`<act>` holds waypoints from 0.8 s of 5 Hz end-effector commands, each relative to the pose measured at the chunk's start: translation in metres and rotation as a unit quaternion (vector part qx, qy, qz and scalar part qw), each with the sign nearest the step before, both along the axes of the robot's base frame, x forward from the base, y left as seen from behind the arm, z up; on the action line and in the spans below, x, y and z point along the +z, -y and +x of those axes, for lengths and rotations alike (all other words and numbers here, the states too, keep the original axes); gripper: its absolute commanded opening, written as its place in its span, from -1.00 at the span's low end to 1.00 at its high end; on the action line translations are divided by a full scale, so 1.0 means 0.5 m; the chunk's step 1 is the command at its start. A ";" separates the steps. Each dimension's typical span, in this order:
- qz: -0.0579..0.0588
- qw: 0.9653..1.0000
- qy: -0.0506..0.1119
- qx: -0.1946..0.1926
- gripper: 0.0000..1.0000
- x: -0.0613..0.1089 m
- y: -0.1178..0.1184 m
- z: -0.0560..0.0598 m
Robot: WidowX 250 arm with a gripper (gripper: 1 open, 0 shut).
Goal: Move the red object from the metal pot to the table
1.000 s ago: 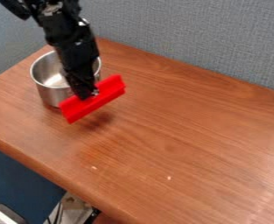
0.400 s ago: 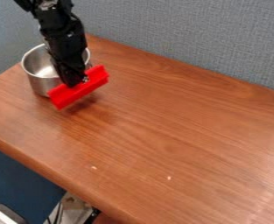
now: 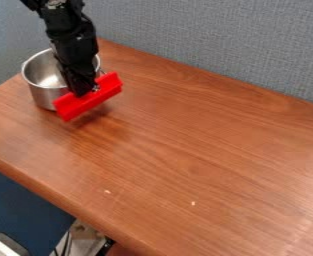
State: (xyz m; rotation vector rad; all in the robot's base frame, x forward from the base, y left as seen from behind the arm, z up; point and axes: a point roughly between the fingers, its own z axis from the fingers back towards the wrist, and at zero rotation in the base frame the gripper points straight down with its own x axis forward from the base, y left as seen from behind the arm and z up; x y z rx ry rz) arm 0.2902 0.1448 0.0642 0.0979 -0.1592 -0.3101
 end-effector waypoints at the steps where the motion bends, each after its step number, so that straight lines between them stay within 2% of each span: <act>1: 0.018 1.000 0.023 0.005 -1.00 0.035 -0.014 0.010; 4: 0.031 0.999 0.030 -0.014 -1.00 0.058 -0.001 0.006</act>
